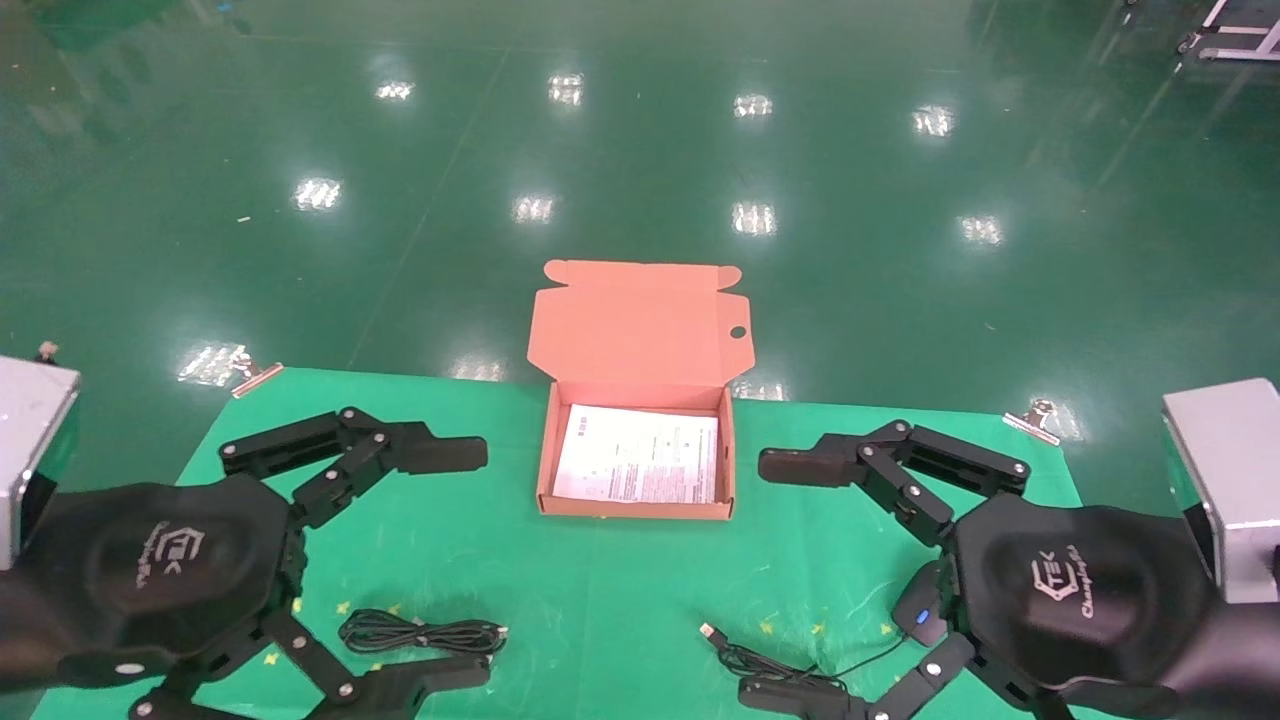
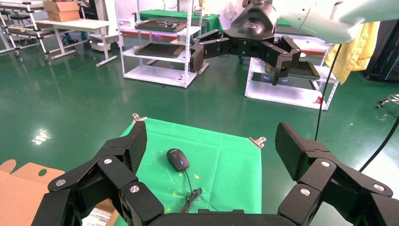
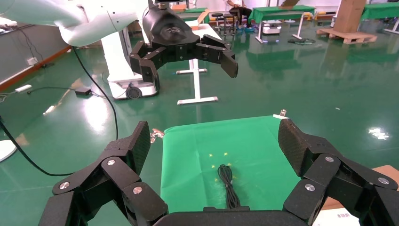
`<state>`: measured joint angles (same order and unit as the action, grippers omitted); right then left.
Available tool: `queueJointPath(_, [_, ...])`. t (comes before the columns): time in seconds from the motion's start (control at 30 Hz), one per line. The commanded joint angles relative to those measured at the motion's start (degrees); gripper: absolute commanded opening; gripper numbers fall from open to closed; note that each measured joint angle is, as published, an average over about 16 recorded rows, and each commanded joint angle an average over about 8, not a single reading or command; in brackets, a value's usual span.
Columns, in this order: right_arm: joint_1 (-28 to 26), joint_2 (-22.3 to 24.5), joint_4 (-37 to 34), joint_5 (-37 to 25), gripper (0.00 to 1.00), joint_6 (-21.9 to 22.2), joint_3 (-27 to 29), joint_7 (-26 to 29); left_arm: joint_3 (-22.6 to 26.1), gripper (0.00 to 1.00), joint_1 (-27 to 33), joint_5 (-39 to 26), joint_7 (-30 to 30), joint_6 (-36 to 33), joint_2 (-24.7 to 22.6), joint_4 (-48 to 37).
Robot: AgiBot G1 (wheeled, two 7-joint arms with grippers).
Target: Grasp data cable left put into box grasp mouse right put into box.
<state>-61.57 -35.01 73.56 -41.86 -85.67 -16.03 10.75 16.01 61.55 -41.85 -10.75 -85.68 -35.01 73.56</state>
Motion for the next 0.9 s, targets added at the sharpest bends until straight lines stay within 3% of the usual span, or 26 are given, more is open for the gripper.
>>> queueJointPath(0.03, [0.0, 0.0, 0.0, 0.0, 1.0, 0.0, 0.0, 0.0, 0.0, 1.0, 0.0, 0.0, 0.0, 0.0, 0.0, 0.0])
queueJointPath(0.63, [-0.1, 0.1, 0.1, -0.3, 1.0, 0.0, 0.0, -0.1, 0.4, 1.0, 0.2, -0.5, 0.1, 0.1, -0.3, 0.0])
queueJointPath(0.9, [-4.1, 0.9, 2.3, -7.3, 1.0, -0.8, -1.9, -2.0, 3.6, 1.0, 3.7, -5.9, -2.1, -1.6, -1.0, 0.7])
